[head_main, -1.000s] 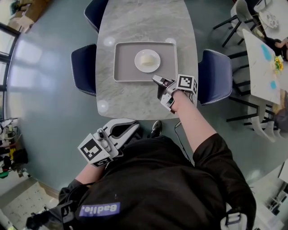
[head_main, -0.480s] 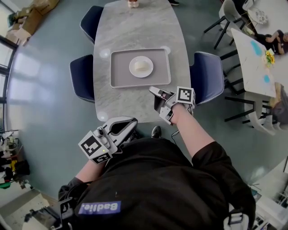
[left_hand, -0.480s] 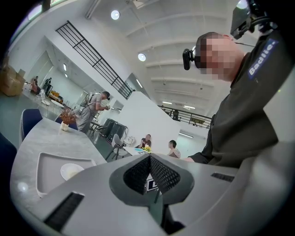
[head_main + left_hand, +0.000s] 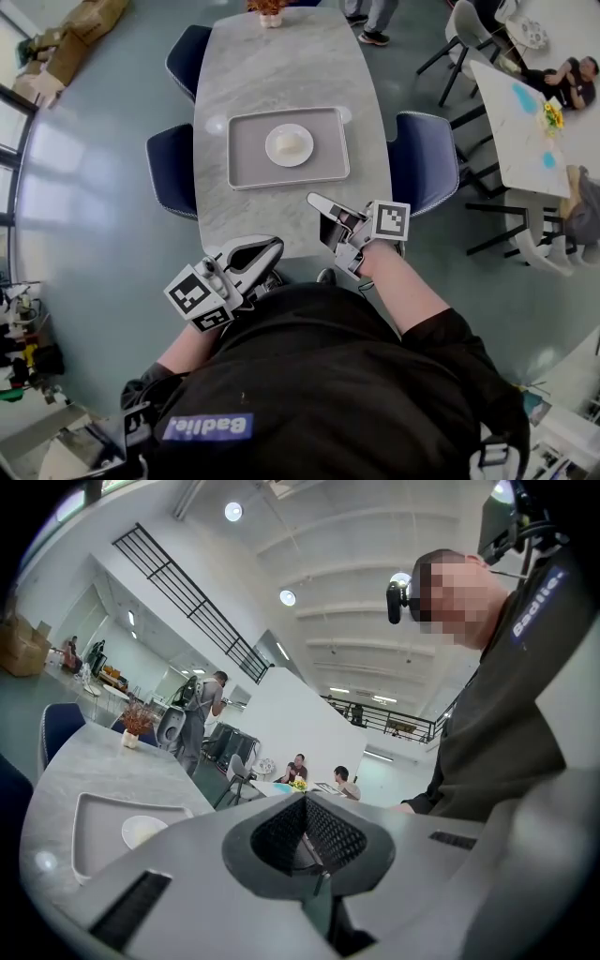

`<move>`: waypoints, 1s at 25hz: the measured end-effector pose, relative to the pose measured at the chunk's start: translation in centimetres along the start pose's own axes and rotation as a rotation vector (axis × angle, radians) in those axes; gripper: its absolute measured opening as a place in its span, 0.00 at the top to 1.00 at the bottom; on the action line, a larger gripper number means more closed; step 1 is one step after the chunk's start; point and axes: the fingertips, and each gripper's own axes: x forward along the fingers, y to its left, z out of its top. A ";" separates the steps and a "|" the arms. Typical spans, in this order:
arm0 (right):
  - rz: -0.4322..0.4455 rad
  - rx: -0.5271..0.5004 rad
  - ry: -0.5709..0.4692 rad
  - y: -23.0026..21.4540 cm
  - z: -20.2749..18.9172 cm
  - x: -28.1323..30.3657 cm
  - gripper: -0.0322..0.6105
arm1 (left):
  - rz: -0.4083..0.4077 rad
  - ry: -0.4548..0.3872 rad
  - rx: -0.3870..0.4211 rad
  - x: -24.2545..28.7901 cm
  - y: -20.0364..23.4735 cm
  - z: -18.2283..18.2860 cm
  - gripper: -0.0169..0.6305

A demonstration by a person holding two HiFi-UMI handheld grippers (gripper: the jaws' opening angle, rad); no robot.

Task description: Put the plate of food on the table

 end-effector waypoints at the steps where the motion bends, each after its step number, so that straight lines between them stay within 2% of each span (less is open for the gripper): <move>1: 0.011 -0.017 0.008 0.5 -0.1 0.1 0.93 | 0.002 -0.001 -0.002 0.1 0.2 0.1 0.96; 4: 0.047 -0.075 0.032 2.4 -0.7 0.2 0.93 | 0.011 -0.003 -0.008 0.2 0.7 0.2 0.96; 12: 0.100 -0.353 0.100 6.5 -3.1 -0.4 0.93 | 0.020 0.006 -0.021 0.5 1.0 0.3 0.96; 18: 0.037 -0.651 0.199 7.6 -5.0 -1.1 0.93 | 0.017 0.022 -0.026 0.8 0.6 -0.1 0.96; 20: 0.040 -0.734 0.228 7.8 -5.7 -1.1 0.93 | 0.015 0.023 -0.030 0.9 0.6 -0.1 0.96; 25: 0.037 -0.886 0.286 8.2 -6.9 -1.5 0.93 | 0.009 0.030 -0.038 1.1 0.4 -0.2 0.96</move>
